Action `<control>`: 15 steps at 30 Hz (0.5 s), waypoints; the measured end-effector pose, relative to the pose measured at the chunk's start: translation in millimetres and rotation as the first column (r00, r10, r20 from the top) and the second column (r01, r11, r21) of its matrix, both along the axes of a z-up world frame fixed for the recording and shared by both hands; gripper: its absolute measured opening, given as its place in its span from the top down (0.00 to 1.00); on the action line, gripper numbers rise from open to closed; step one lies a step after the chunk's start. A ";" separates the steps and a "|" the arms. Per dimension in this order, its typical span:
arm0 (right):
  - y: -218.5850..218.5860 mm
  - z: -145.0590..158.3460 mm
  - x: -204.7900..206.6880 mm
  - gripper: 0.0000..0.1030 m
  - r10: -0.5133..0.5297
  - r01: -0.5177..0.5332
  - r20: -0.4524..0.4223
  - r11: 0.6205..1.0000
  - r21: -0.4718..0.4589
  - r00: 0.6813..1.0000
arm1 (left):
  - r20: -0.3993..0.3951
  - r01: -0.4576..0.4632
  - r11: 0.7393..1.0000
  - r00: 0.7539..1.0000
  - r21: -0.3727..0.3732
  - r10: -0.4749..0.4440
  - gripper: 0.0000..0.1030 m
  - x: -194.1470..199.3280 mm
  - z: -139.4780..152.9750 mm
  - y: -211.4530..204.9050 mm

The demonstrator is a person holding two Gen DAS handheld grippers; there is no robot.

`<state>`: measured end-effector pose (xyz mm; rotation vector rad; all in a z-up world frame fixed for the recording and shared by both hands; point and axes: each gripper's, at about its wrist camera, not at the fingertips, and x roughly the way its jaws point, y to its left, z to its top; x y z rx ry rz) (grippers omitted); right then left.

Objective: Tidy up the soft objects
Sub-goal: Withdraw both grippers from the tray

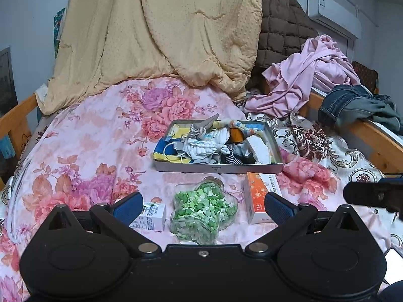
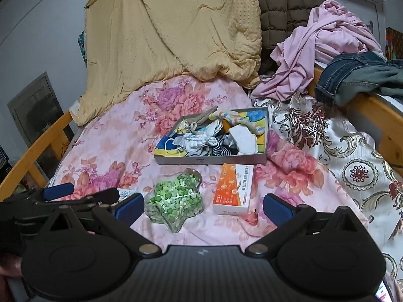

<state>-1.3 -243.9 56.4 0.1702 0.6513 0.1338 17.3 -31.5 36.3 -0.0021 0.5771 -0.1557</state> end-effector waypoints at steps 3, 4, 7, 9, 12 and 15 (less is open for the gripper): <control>-0.2 0.2 0.5 0.00 -0.002 0.002 0.004 1.000 0.000 1.000 | 0.003 -0.010 1.000 1.000 -0.012 0.010 0.01 0.3 0.8 2.2; -0.5 0.1 0.3 0.00 -0.003 0.003 0.004 1.000 0.000 1.000 | 0.004 -0.011 1.000 1.000 -0.013 0.011 0.01 0.4 0.6 2.4; -1.9 0.8 2.9 0.00 -0.013 0.013 0.004 1.000 -0.004 1.000 | 0.003 -0.009 1.000 1.000 -0.014 0.009 0.01 0.5 0.1 2.8; -3.1 0.3 5.3 0.00 -0.017 0.017 0.001 1.000 -0.003 1.000 | 0.002 -0.011 1.000 1.000 -0.012 0.011 0.01 0.7 -0.1 2.2; -3.6 -0.5 6.9 0.00 -0.019 0.019 -0.001 1.000 -0.006 1.000 | 0.005 -0.012 1.000 1.000 -0.010 0.012 0.01 0.5 0.1 2.7; -3.9 -1.4 8.6 0.00 -0.021 0.021 -0.005 1.000 -0.010 1.000 | 0.004 -0.015 1.000 1.000 -0.012 0.015 0.01 0.7 -0.3 2.8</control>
